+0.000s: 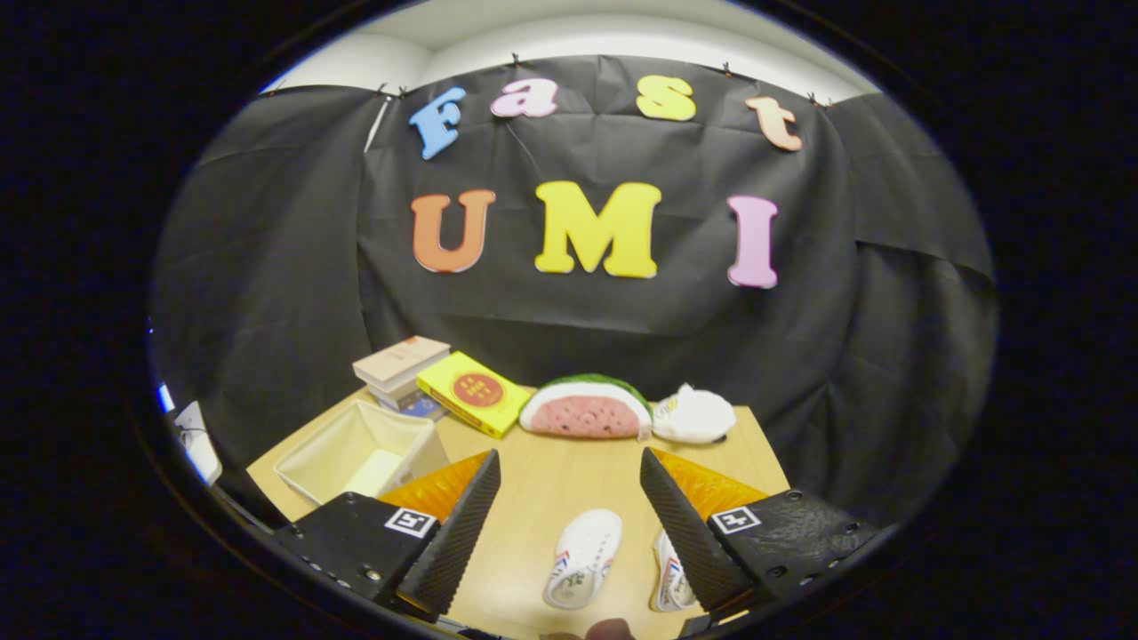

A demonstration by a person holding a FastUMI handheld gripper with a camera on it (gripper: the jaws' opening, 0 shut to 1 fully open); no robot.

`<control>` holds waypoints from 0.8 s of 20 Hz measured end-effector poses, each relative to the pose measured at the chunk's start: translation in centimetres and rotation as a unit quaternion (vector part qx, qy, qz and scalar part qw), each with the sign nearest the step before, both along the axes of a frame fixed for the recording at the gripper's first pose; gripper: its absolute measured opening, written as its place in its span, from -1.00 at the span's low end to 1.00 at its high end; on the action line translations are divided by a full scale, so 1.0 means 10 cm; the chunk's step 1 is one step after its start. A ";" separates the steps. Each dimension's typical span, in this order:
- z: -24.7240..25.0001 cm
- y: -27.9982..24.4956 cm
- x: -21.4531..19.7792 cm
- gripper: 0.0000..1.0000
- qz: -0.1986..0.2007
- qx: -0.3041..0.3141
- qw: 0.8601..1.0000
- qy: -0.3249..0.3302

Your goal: Open the storage box then place both shoes into the box .Put the left shoe in first, then the right shoe, with the right side of both shoes facing outward in a uniform manner.

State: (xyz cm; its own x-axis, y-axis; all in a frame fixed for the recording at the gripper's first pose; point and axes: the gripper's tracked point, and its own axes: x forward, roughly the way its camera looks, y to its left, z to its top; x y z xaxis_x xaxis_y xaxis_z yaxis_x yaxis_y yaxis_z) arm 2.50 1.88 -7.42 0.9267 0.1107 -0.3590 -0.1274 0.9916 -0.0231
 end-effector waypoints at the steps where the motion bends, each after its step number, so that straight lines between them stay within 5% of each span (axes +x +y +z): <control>1: -0.21 -0.12 -0.01 0.91 -0.009 0.003 0.999 0.031; 7: -1.43 -0.45 -0.03 0.92 -0.033 0.046 0.976 0.210; 16: -2.54 -0.41 0.30 0.92 -0.034 0.090 0.923 0.372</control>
State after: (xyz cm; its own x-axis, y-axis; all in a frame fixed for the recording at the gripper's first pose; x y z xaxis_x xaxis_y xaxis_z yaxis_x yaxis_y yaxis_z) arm 5.49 -2.17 -32.78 0.4390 0.1810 -0.8801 0.0210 0.9772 0.2114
